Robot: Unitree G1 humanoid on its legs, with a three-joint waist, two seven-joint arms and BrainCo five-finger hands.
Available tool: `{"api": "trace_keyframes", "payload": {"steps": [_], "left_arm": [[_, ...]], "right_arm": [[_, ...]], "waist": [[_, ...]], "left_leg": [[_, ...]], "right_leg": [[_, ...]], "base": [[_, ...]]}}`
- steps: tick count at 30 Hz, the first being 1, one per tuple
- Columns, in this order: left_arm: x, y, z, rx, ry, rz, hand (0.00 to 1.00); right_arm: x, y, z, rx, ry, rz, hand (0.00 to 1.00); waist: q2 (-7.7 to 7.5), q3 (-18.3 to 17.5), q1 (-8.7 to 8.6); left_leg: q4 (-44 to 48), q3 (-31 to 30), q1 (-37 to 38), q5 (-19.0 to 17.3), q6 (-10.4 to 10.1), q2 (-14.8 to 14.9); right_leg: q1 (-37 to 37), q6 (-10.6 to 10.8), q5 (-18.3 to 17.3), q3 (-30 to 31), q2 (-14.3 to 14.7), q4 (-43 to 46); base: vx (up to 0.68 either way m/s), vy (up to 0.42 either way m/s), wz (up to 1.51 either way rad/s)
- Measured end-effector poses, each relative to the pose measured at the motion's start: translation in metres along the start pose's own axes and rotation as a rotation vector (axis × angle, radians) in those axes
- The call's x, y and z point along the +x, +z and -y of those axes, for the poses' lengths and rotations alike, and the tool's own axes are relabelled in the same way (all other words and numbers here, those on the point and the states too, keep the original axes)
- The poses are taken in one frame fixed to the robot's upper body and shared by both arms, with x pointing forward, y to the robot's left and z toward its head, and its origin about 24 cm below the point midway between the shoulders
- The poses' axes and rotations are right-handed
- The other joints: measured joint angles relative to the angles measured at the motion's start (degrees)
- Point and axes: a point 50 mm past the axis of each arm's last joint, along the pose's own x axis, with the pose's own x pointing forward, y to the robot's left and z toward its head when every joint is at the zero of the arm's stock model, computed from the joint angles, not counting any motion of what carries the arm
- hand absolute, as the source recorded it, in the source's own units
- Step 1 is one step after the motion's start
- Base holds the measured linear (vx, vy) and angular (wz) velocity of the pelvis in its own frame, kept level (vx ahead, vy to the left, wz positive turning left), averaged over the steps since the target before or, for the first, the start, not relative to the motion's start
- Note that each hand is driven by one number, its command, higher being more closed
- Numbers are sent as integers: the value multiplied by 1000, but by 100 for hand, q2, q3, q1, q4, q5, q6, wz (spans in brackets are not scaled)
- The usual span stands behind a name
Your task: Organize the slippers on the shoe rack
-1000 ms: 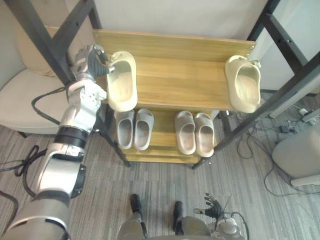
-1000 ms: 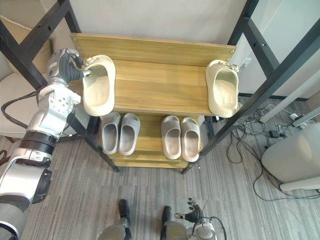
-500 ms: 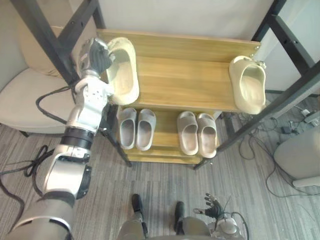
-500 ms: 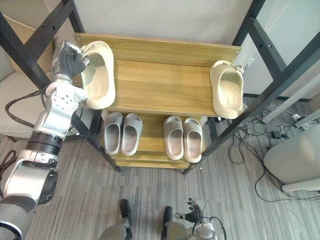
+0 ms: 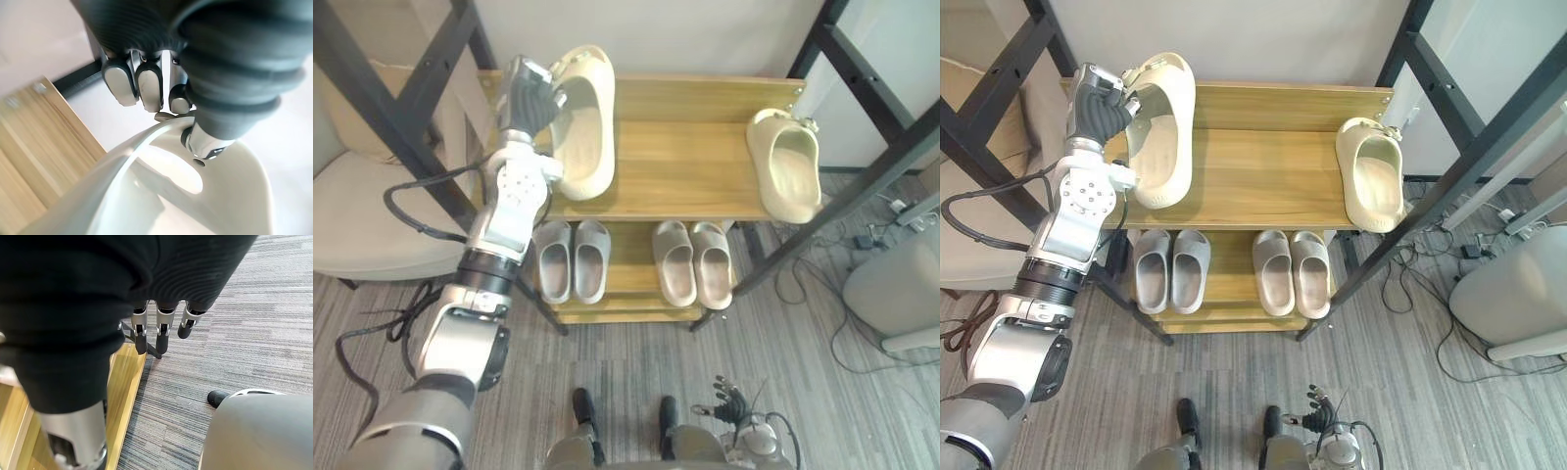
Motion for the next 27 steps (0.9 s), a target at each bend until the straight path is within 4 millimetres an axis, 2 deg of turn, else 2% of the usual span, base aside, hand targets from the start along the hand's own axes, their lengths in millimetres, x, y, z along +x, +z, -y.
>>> {"api": "trace_keyframes", "payload": {"steps": [1,5,13,15,23,27], "left_arm": [[-1,2,4,-18,-6,2,100],[-1,8,12,-64,-21,6,100],[7,32,25,-129,-47,55,100],[12,35,26,-134,-50,54,100],[14,27,37,-145,-82,-10,100],[13,25,43,-166,-94,-35,100]], "right_arm": [[0,1,1,-1,-2,3,0],[1,2,2,8,-5,8,0],[1,5,5,13,-15,20,0],[1,8,6,16,-20,34,0],[2,13,9,54,-38,55,0],[0,14,11,59,-51,69,0]], "waist": [[12,-5,-69],[54,-18,-169],[177,-9,-220],[223,11,-305],[366,47,-491],[423,71,-498]], "left_leg": [[-1,15,9,-25,7,1],[-1,92,10,-39,16,-3],[28,255,26,-35,65,-30],[29,288,32,-36,65,-35],[23,474,47,-88,37,-11],[12,578,46,-117,-1,4]], "right_leg": [[2,0,5,15,-4,-5],[-18,8,40,75,-22,-38],[-47,87,128,200,-30,-97],[-71,95,151,250,-30,-99],[-199,87,167,474,-10,-98],[-269,73,172,576,-3,-91]], "base": [[-53,20,-9],[-28,24,-7],[4,30,-11],[-4,24,-11],[-21,21,-17],[-18,24,-13]]}}
